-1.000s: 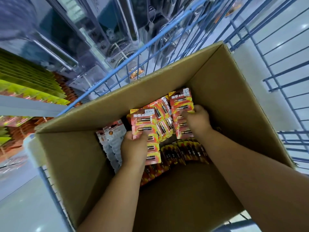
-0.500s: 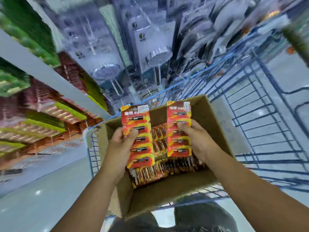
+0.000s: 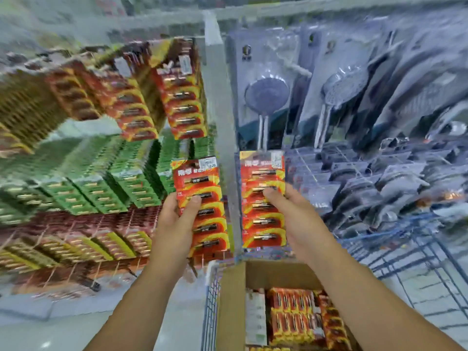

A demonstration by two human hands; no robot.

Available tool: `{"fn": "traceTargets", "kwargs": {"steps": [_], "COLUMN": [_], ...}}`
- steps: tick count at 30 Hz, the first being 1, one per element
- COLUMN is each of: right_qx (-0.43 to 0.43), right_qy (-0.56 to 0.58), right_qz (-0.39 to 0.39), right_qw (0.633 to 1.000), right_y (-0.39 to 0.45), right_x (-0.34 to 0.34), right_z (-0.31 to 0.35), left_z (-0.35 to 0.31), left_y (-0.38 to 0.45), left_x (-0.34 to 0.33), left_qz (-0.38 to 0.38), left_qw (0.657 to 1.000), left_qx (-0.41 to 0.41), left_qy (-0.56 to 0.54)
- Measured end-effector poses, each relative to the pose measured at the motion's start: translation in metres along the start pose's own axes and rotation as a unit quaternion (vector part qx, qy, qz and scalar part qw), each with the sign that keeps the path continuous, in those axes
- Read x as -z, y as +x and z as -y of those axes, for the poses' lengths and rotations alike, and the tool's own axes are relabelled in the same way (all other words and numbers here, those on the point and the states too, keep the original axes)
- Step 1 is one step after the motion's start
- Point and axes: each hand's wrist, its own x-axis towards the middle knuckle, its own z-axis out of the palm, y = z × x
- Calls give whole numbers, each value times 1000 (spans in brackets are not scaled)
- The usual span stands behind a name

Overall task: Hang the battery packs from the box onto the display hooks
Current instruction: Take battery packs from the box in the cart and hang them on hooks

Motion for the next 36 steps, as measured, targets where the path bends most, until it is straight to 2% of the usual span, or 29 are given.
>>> {"fn": "traceTargets", "kwargs": {"steps": [9,15,29,36], "right_qx": [61,89,120,114], "right_qy": [-8,6,-29,-47], "right_qz": [22,0,-73,-71], "right_qw": [998,996,990,990], "right_y": [9,22,52,64], "right_x": [-137,-188,-211,-211], "right_z": [36,56,93,97], "left_z": [-99,-132,-160,-162], "left_y": [29,53,97,113], "left_x": [94,122,113,109], "left_qz": [-21,16,47,35], "left_qw": [996,993,993,995], "left_qx": [-78,-99,-100,-84], "left_qy": [-43,-56,-48,-50]}}
